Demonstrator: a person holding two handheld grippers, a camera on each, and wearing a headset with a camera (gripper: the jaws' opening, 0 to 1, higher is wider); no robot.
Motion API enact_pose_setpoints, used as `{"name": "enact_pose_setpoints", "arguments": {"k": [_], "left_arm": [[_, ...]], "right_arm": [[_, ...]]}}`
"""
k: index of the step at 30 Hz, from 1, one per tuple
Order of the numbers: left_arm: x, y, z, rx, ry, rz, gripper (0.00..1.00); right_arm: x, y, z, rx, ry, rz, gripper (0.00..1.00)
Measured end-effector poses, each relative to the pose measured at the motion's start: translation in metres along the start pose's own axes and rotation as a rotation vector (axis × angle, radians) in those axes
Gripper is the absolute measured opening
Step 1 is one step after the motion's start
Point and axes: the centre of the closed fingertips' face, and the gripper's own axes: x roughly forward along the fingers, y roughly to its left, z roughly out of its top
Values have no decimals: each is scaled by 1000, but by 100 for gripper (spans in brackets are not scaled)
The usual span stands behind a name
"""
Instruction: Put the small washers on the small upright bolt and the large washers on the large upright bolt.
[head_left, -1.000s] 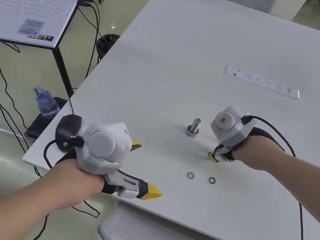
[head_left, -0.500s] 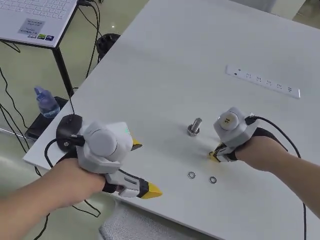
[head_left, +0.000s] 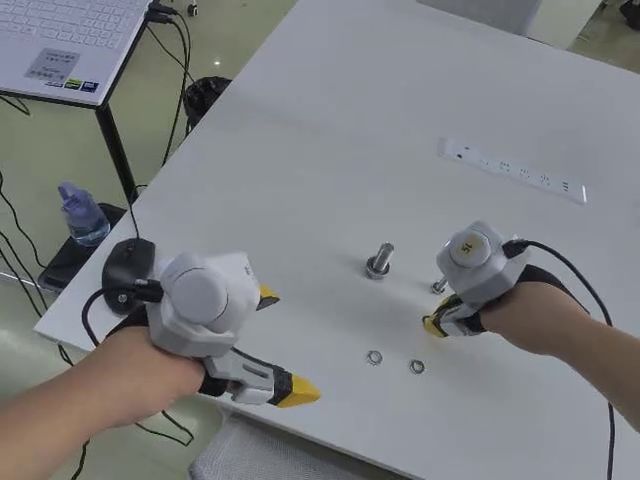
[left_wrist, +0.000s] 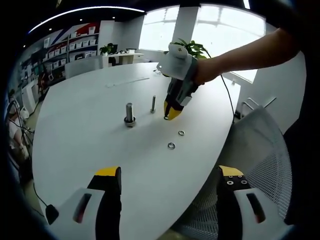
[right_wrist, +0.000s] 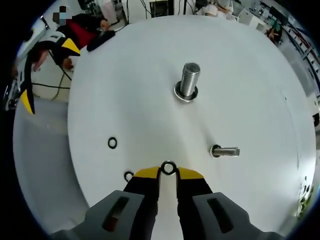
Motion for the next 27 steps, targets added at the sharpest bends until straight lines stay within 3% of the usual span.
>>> {"name": "enact_pose_setpoints", "arguments": {"k": [7,16,27], "left_arm": [[2,0,10,9,-16,-2,78],[3,5,15,15,-13,7,78],[6,5,15,11,-7,12,78]], "right_arm": [[-19,-12,-15,21,2,-17,13],[-29,-22,-19,39,-9,-30,13],[-51,-36,5,23,-47,-47,13]]}}
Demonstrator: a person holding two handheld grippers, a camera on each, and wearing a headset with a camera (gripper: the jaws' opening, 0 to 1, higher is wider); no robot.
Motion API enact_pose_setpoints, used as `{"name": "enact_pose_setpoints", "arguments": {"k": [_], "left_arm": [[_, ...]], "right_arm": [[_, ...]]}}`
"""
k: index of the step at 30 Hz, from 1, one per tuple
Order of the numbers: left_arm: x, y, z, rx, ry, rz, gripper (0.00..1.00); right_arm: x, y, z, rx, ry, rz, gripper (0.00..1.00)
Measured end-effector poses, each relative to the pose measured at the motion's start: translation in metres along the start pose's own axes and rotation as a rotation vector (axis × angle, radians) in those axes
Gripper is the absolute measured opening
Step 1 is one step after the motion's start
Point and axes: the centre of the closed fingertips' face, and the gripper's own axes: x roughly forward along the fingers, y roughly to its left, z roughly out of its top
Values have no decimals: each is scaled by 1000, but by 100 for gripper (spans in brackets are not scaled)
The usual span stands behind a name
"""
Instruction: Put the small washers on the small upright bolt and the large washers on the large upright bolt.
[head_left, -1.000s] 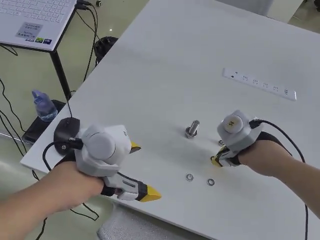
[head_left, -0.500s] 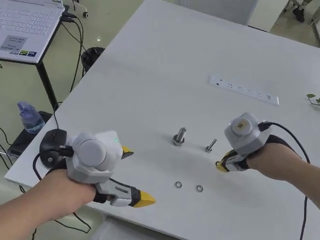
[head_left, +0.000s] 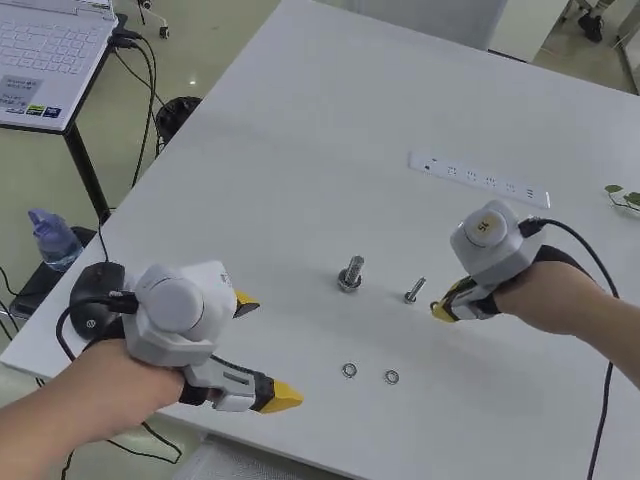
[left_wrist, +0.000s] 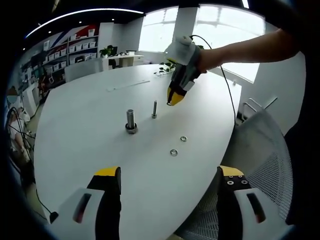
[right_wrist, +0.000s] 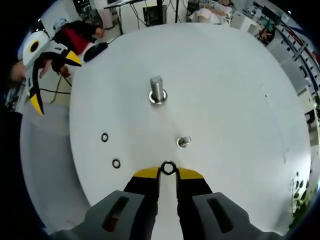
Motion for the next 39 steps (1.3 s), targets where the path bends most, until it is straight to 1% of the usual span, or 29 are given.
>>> {"name": "enact_pose_setpoints", "arguments": {"k": [4,7,11,16,24,33,35,37,39], "left_arm": [[1,0,-1,-3,1,2,78],[1,0,-2,-4,4,2,78],[1,1,-3,-11,5,5,78],[-1,1,-1,-12,1,4,78],[-1,4,-2,-14,2,4,78],[-1,7,-7,-23,12,3,77],[-1,8,-7,-22,14,3,77],[-1,8,-6,-22,14,2,77],[-1,9,-6,-21,12,1,77]], "right_arm": [[-5,-8,9,-5,-10,-10,13],[-6,-10,13,-8,-14,-13,13],[-3,-13,20,-21,-13,-15,13],[1,-14,27,-31,-14,-12,13],[9,-17,27,-35,-4,-7,13],[15,-17,27,-36,5,-2,13],[16,-17,27,-34,7,0,13],[19,-21,28,-38,9,2,13],[21,-21,27,-39,11,3,13]]}}
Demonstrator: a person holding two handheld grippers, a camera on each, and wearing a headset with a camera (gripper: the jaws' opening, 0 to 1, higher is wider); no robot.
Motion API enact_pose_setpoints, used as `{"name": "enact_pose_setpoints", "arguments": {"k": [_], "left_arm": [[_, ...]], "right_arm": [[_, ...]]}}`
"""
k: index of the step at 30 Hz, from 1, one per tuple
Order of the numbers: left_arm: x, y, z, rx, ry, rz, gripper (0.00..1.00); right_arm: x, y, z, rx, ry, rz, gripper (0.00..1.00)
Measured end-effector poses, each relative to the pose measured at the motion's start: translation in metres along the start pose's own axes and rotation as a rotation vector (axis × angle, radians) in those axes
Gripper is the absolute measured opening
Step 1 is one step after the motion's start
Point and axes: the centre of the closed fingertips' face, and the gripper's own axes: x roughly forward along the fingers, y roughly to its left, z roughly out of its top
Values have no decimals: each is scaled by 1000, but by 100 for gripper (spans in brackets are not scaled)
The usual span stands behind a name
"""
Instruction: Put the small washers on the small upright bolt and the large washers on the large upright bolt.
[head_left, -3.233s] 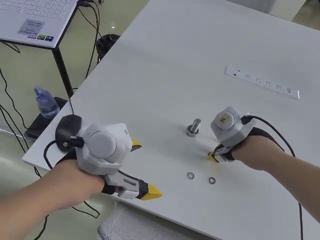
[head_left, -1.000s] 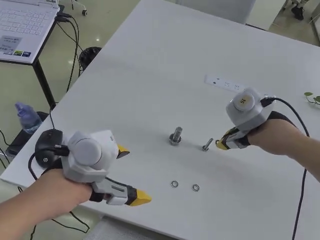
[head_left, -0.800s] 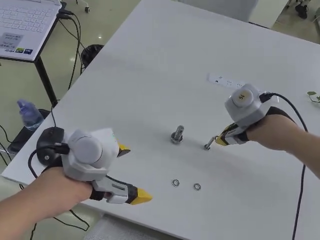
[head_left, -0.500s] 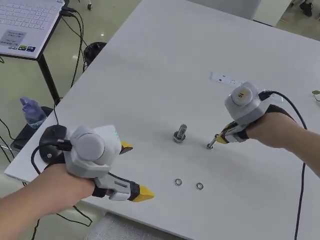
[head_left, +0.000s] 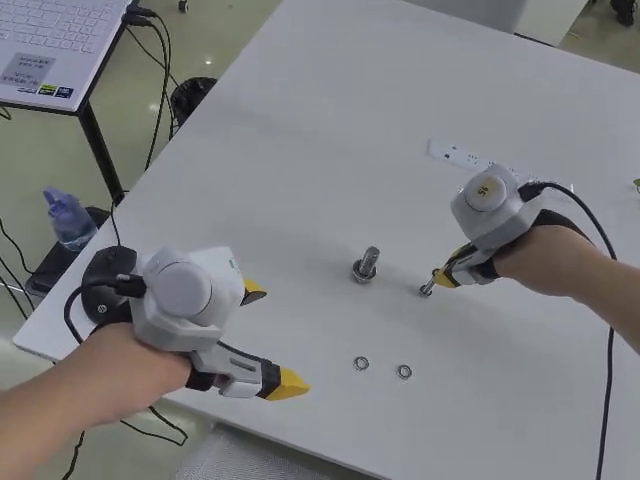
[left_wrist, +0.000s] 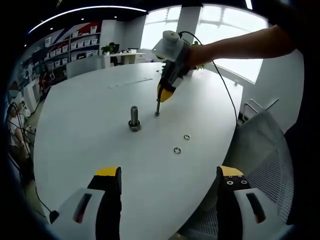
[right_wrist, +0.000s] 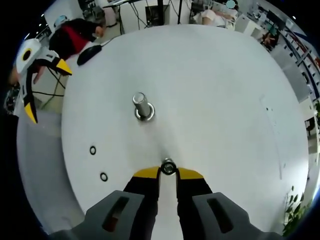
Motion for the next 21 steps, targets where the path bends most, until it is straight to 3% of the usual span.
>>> {"name": "enact_pose_setpoints", "arguments": {"k": [7,21], "left_arm": [[-4,0,7,13,-6,0,77],[-4,3,6,10,5,-3,77]], "right_arm": [[6,2,-2,-12,16,1,13],[21,5,-10,-13,28,11,13]]}}
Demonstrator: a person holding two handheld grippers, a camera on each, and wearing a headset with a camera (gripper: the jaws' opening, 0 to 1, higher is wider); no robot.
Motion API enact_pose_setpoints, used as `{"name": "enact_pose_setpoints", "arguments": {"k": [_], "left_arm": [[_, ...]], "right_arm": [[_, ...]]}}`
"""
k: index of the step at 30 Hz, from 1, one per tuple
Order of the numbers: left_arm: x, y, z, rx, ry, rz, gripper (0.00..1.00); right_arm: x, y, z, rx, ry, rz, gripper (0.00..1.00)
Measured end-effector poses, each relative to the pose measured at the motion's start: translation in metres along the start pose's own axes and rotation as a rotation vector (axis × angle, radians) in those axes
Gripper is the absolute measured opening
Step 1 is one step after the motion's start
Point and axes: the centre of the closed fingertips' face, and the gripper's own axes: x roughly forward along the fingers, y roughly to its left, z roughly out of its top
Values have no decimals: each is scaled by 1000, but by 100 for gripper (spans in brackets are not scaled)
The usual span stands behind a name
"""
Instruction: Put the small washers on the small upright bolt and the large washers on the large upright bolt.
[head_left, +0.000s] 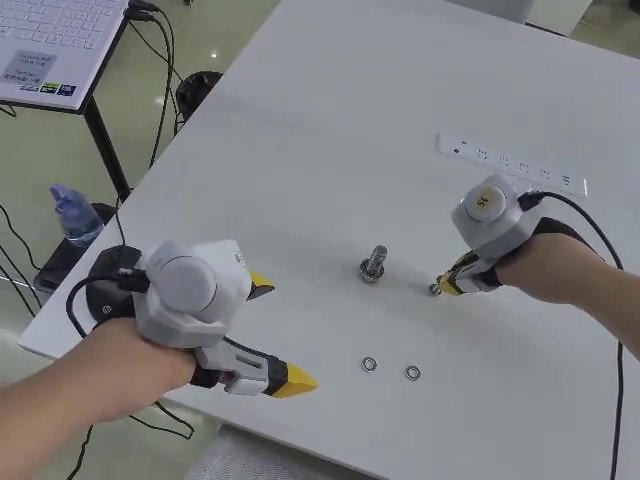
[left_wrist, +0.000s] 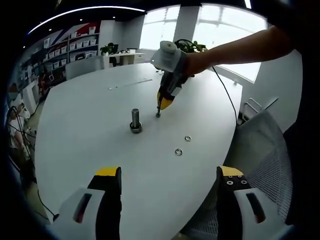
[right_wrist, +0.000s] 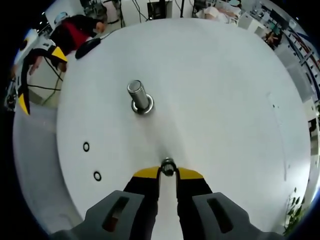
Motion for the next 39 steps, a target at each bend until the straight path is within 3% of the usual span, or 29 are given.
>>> {"name": "enact_pose_setpoints", "arguments": {"k": [19,39], "left_arm": [[-1,3,0,-15,3,10,77],[-2,-1,-2,-23,6,14,76]], "right_arm": [[20,-1,-5,-25,18,6,13],[19,-1,-2,-46,14,0,14]]}}
